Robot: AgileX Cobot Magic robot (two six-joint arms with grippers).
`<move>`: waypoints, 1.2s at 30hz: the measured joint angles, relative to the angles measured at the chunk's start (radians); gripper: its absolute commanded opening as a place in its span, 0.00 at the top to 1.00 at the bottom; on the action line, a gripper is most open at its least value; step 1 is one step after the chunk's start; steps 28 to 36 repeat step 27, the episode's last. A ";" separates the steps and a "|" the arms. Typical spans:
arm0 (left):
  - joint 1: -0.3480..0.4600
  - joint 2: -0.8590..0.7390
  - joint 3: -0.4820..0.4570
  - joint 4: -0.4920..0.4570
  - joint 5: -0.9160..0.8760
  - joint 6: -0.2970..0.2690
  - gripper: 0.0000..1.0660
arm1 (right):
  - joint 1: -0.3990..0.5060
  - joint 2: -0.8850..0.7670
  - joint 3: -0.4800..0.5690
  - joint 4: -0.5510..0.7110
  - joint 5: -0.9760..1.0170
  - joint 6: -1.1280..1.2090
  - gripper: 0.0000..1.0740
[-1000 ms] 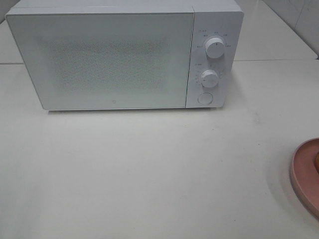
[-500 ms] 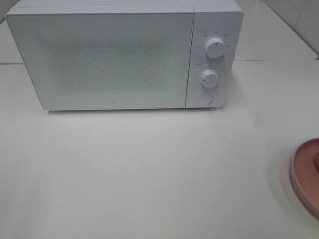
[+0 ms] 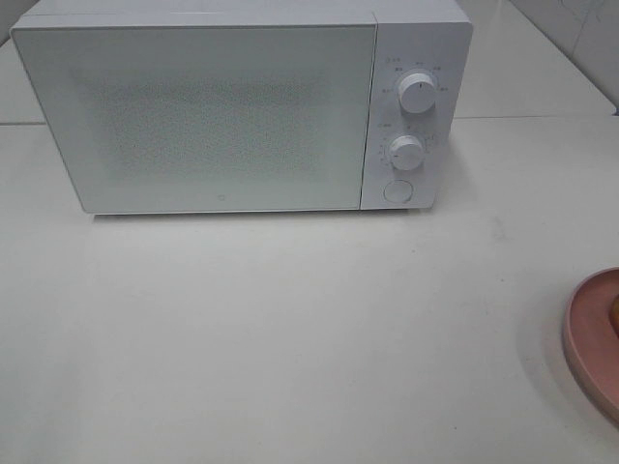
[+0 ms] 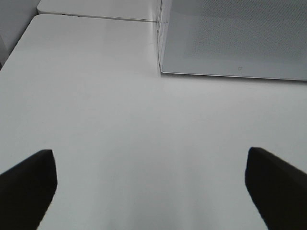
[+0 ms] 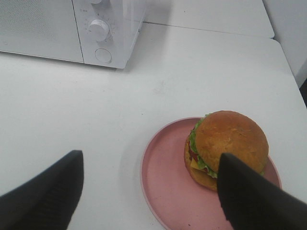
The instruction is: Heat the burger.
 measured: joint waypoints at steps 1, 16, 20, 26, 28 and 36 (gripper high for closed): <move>0.000 0.000 0.000 0.000 0.000 0.000 0.06 | 0.000 0.000 0.000 0.000 0.000 0.000 0.29; 0.000 0.000 0.000 0.000 0.000 0.000 0.06 | 0.000 0.000 0.000 0.000 0.000 0.000 0.29; 0.000 0.000 0.000 0.000 0.000 0.000 0.06 | 0.000 0.000 0.000 0.000 0.000 0.000 0.29; 0.000 0.000 0.000 0.000 0.000 0.000 0.06 | 0.000 0.000 0.000 0.000 0.000 0.000 0.29; 0.000 0.000 0.000 0.000 0.000 0.000 0.06 | 0.000 0.000 0.000 0.000 0.000 0.000 0.29; 0.000 0.000 0.000 0.000 0.000 0.000 0.06 | 0.000 0.000 0.000 0.000 0.000 0.000 0.29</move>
